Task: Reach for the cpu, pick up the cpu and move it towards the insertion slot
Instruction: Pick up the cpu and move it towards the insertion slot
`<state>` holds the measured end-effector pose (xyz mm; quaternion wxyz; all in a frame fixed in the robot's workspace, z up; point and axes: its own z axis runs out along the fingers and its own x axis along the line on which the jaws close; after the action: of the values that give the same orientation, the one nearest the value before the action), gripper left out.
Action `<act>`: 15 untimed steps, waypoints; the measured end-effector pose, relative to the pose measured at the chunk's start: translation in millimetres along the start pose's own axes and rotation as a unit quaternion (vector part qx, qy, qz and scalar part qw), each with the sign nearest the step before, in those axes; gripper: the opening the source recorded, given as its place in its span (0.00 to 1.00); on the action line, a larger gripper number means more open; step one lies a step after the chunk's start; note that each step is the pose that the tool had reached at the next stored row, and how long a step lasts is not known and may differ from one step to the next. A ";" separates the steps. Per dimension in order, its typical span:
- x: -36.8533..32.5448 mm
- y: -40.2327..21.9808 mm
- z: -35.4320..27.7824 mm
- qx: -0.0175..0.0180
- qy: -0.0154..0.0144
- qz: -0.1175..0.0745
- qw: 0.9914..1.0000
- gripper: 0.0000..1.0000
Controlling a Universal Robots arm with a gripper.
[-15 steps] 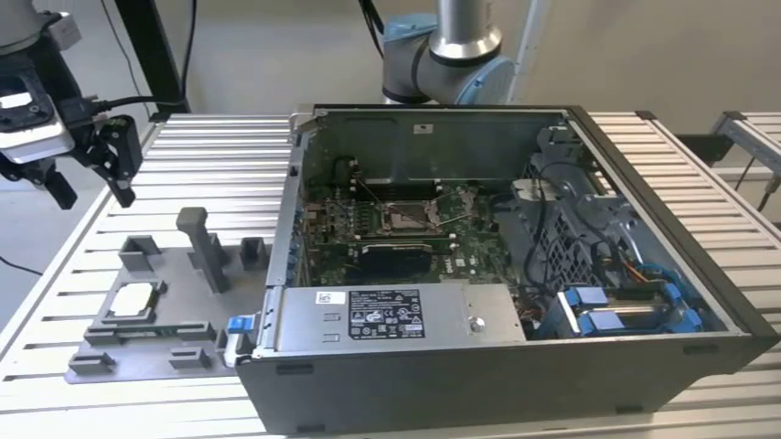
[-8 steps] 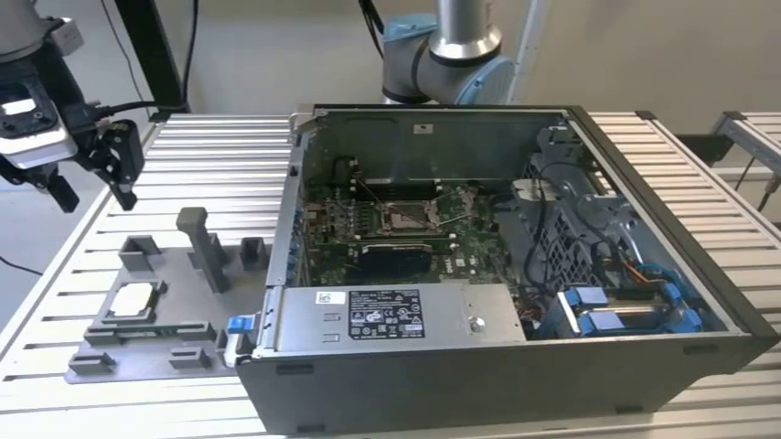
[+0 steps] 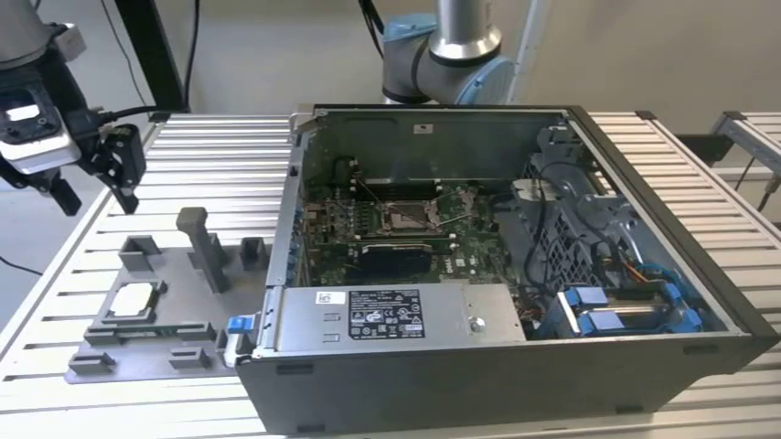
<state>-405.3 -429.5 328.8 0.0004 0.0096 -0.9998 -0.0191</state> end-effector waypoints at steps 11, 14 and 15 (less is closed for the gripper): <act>0.2 -0.2 6.5 0.000 0.000 0.000 1.000 1.00; 0.2 -0.3 7.8 0.000 0.000 0.000 1.000 1.00; 0.2 -0.3 8.4 0.000 0.000 0.000 1.000 1.00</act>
<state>-405.5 -429.5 320.4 0.0004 0.0096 -0.9998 -0.0192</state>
